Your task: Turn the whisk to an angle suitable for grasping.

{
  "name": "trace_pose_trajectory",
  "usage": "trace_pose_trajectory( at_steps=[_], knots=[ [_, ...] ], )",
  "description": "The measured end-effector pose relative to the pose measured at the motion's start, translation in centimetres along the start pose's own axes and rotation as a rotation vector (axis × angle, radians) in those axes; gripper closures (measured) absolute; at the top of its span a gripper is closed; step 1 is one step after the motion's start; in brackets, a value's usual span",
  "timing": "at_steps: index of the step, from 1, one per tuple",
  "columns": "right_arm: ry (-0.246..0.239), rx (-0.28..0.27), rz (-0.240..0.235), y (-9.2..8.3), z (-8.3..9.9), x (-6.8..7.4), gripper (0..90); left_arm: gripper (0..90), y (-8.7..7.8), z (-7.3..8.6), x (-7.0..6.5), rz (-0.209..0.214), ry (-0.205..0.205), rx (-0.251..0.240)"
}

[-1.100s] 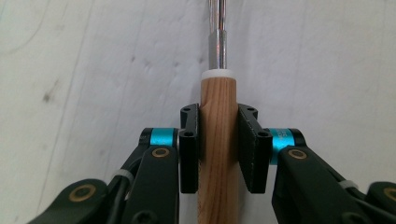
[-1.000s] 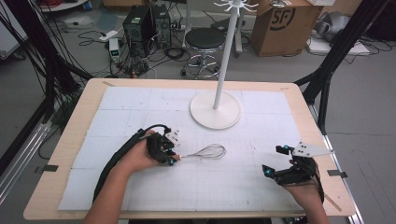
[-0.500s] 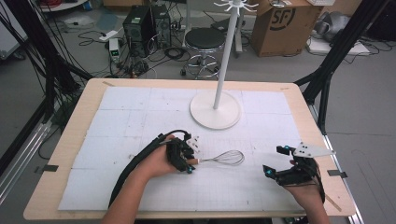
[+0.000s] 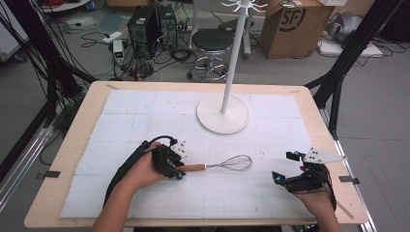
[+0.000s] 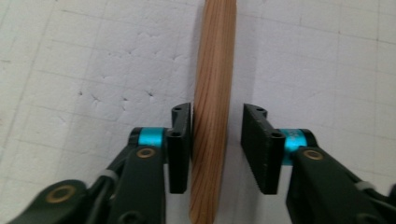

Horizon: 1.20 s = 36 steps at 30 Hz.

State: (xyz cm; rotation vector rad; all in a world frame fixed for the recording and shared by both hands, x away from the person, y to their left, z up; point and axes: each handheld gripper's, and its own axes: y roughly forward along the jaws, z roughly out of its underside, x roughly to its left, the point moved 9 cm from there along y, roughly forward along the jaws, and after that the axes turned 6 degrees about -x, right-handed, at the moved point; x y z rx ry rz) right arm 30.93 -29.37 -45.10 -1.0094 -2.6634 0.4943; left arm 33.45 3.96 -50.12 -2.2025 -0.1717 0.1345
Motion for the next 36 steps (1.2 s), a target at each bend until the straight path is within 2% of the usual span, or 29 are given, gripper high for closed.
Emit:
trace_pose_trajectory(
  at_steps=[1,4,11,13,14,17,20,21,23,27,28,29,31,36],
  knots=[
    [0.000,0.003,0.000,0.1,0.0,0.1,1.2,72.2,0.0,0.0,-0.1,0.003,0.005,0.002],
    [-0.001,0.006,-0.003,0.2,0.0,0.2,1.2,72.6,0.2,-0.3,-0.1,-0.004,0.043,0.001],
    [-0.007,0.010,-0.004,0.4,0.0,0.2,1.2,72.7,1.0,-1.4,-0.3,-0.008,0.078,0.003],
    [-0.006,0.009,-0.005,0.3,0.0,0.2,1.2,72.7,1.4,-2.1,-0.5,-0.005,0.092,0.007],
    [0.001,0.010,-0.004,0.3,0.0,0.3,1.2,72.7,2.2,-3.0,-0.8,0.016,0.100,-0.006],
    [-0.002,0.005,-0.003,0.2,0.0,0.2,1.2,72.6,2.7,-3.8,-0.8,0.020,0.117,0.004],
    [-0.003,0.002,-0.001,0.1,0.0,0.1,1.2,72.6,3.9,-5.4,-1.2,0.044,0.136,0.010],
    [-0.002,0.002,-0.003,0.1,0.0,0.1,1.2,72.6,4.6,-6.4,-1.3,0.047,0.154,0.010],
    [-0.002,0.003,-0.002,0.0,0.0,0.1,1.2,72.6,4.9,-6.9,-1.4,0.056,0.160,0.006],
    [-0.001,-0.002,-0.002,-0.1,0.0,-0.1,1.2,71.1,5.9,-8.2,-1.6,0.049,0.194,0.015],
    [-0.001,-0.002,-0.002,-0.1,0.0,-0.1,1.2,71.1,6.0,-8.4,-1.6,0.043,0.195,0.008],
    [0.002,-0.005,-0.001,-0.2,0.1,-0.1,1.2,63.1,6.1,-8.4,-1.6,0.033,0.196,0.012],
    [0.008,-0.002,-0.002,-0.3,0.1,-0.1,1.2,55.1,6.1,-8.4,-1.3,0.011,0.176,0.003],
    [0.008,-0.004,0.000,-0.4,0.2,-0.3,1.2,48.4,5.4,-7.5,-0.3,-0.014,0.139,0.004]
  ],
)
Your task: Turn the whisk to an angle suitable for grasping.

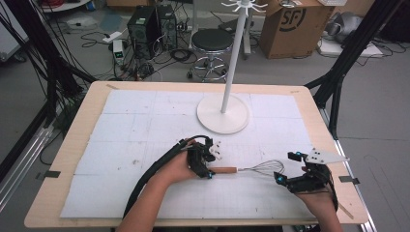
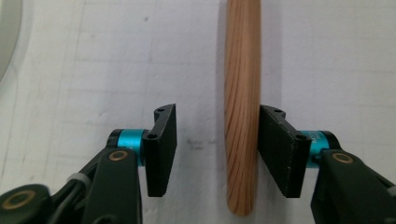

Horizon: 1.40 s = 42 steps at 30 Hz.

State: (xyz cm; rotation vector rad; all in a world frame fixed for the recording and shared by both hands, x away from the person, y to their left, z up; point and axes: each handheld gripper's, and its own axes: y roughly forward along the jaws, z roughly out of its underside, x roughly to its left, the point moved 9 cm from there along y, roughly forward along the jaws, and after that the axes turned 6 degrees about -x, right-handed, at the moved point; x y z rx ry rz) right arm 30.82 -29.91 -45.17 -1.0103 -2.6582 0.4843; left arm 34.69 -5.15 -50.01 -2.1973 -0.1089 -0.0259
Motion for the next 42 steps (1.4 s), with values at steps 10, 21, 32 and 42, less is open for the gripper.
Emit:
trace_pose_trajectory(
  at_steps=[10,21,32,42],
  knots=[
    [0.001,-0.006,0.005,-0.2,-0.1,0.0,1.2,39.7,-0.7,1.6,2.0,-0.079,-0.081,-0.002],
    [0.003,-0.002,0.004,-0.1,0.1,-0.1,1.2,23.9,-0.6,2.1,3.6,-0.121,-0.175,-0.037],
    [-0.002,0.006,0.002,0.1,0.2,0.0,1.2,13.1,-4.0,2.5,2.7,-0.072,-0.222,-0.236],
    [0.001,0.009,0.018,0.0,0.1,0.0,1.2,6.1,-8.5,5.9,1.5,-0.104,-0.308,-0.417]
  ],
)
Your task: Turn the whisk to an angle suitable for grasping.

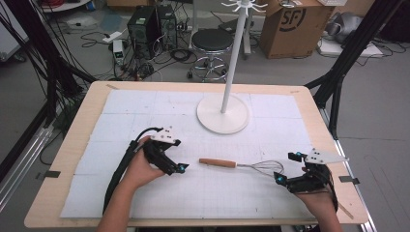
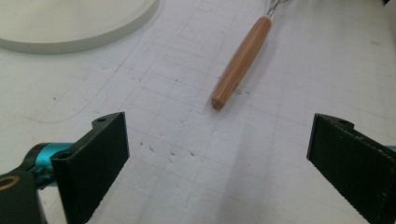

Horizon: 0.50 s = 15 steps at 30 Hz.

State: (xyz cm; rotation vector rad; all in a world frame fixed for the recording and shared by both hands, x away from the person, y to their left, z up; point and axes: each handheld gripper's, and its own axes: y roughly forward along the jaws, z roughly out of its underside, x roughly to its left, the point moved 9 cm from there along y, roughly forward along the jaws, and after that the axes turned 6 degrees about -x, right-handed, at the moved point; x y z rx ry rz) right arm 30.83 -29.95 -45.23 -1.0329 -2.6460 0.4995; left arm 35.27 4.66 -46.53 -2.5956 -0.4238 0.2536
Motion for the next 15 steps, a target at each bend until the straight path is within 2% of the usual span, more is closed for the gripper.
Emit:
trace_pose_trajectory(
  at_steps=[2,4,7,10,15],
  knots=[
    [0.002,-0.001,0.002,0.0,-0.1,0.0,1.2,5.5,-0.8,0.1,-0.2,0.011,-0.011,-0.045],
    [0.003,0.004,0.005,0.0,-0.1,0.0,1.2,2.4,-1.2,0.2,0.0,-0.002,-0.020,-0.059],
    [-0.009,0.007,0.013,0.1,-0.2,-0.1,1.2,1.6,-1.8,0.1,-0.1,0.015,-0.033,-0.096],
    [-0.010,0.016,0.013,0.3,-0.2,0.0,1.2,1.6,-2.3,-0.3,-0.1,0.019,-0.033,-0.133],
    [-0.027,0.024,0.011,0.8,-0.8,0.3,1.2,1.6,-3.2,-0.8,0.2,0.012,-0.029,-0.165]
  ],
)
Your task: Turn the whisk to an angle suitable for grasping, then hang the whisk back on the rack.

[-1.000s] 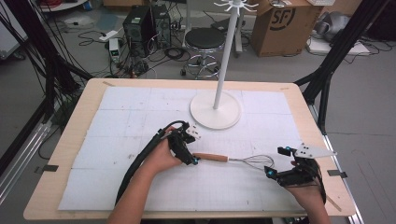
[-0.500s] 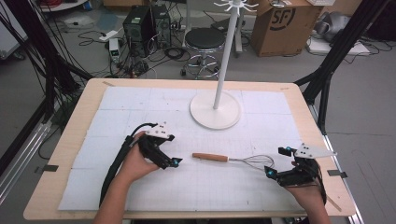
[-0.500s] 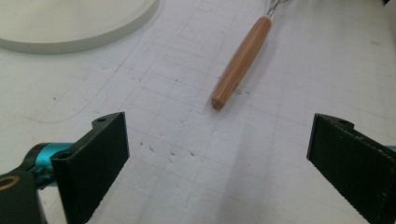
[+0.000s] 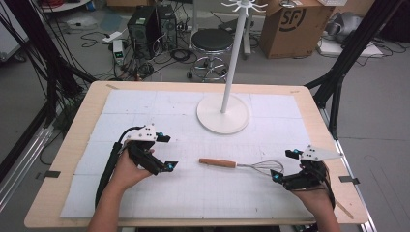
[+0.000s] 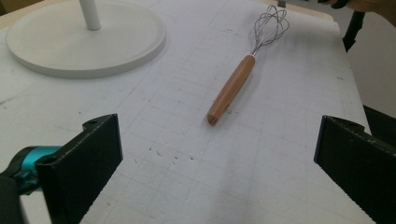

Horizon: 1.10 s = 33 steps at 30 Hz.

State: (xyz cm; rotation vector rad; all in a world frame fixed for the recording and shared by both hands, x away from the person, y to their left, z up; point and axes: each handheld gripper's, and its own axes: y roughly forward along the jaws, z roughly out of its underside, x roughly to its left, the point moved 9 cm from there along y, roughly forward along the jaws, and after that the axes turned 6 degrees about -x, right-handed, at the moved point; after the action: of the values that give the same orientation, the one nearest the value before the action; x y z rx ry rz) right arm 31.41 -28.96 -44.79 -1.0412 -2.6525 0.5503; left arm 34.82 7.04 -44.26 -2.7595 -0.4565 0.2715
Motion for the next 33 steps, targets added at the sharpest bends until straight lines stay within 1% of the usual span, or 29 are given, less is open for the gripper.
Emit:
trace_pose_trajectory(
  at_steps=[2,6,7,8,9,10,11,12,13,14,18,20,21,22,23,24,27,28,29,30,33],
  knots=[
    [-0.002,0.000,-0.001,0.1,-0.2,0.1,1.2,1.6,-0.3,-0.1,0.0,0.001,0.002,-0.006],
    [-0.017,0.000,-0.006,0.7,-1.2,0.3,1.2,1.6,-0.6,-0.5,-0.1,-0.001,0.005,-0.024],
    [-0.026,0.005,-0.007,0.9,-1.5,0.3,1.2,1.6,-0.7,-0.6,-0.1,-0.002,-0.001,-0.027],
    [-0.028,0.014,-0.010,1.1,-1.7,0.4,1.2,1.6,-0.7,-0.6,-0.1,0.000,0.001,-0.026],
    [-0.031,0.022,-0.012,1.4,-1.9,0.3,1.2,1.6,-0.8,-0.5,-0.1,-0.006,0.012,-0.016],
    [-0.034,0.030,-0.014,1.6,-2.0,0.3,1.2,1.6,-0.9,-0.5,-0.1,-0.013,0.014,-0.008],
    [-0.038,0.041,-0.021,2.0,-2.1,0.3,1.2,1.6,-0.9,-0.5,-0.1,-0.018,0.019,0.003],
    [-0.044,0.069,-0.025,2.6,-2.3,0.3,1.3,1.6,-1.0,-0.6,-0.1,-0.019,0.025,0.002],
    [-0.044,0.069,-0.025,2.6,-2.3,0.3,1.3,1.6,-1.1,-0.7,-0.1,-0.016,0.026,-0.002],
    [-0.048,0.080,-0.030,2.9,-2.4,0.3,1.3,1.6,-1.2,-0.8,-0.2,-0.016,0.024,-0.006],
    [-0.072,0.118,-0.047,4.2,-3.1,0.5,1.3,1.6,-1.2,-0.7,-0.2,-0.018,0.029,0.003],
    [-0.087,0.137,-0.059,4.8,-3.4,0.6,4.6,1.6,-1.2,-0.7,-0.2,-0.017,0.031,0.001],
    [-0.090,0.150,-0.073,5.1,-3.5,0.8,4.7,1.6,-1.3,-0.7,-0.2,-0.017,0.032,0.000],
    [-0.104,0.179,-0.084,5.8,-3.6,1.1,5.0,1.6,-1.3,-0.8,-0.2,-0.018,0.032,-0.005],
    [-0.104,0.179,-0.084,5.8,-3.6,1.1,5.0,1.6,-1.3,-0.8,-0.2,-0.018,0.032,-0.005],
    [-0.109,0.196,-0.091,6.2,-3.7,1.3,5.2,1.6,-1.3,-0.8,-0.2,-0.021,0.030,-0.005],
    [-0.128,0.242,-0.114,7.2,-3.7,1.9,9.9,1.6,-1.3,-0.7,-0.2,-0.022,0.029,-0.002],
    [-0.132,0.258,-0.126,7.5,-3.7,2.1,14.7,1.6,-1.3,-0.7,-0.2,-0.024,0.032,0.000],
    [-0.139,0.276,-0.145,7.8,-3.6,2.4,15.9,1.6,-1.3,-0.7,-0.2,-0.022,0.035,-0.001],
    [-0.147,0.294,-0.153,8.1,-3.5,2.6,16.0,1.6,-1.3,-0.8,-0.2,-0.021,0.033,-0.003],
    [-0.165,0.335,-0.155,9.1,-3.3,3.1,17.0,1.6,-1.3,-0.7,-0.2,-0.026,0.036,0.002]
  ],
)
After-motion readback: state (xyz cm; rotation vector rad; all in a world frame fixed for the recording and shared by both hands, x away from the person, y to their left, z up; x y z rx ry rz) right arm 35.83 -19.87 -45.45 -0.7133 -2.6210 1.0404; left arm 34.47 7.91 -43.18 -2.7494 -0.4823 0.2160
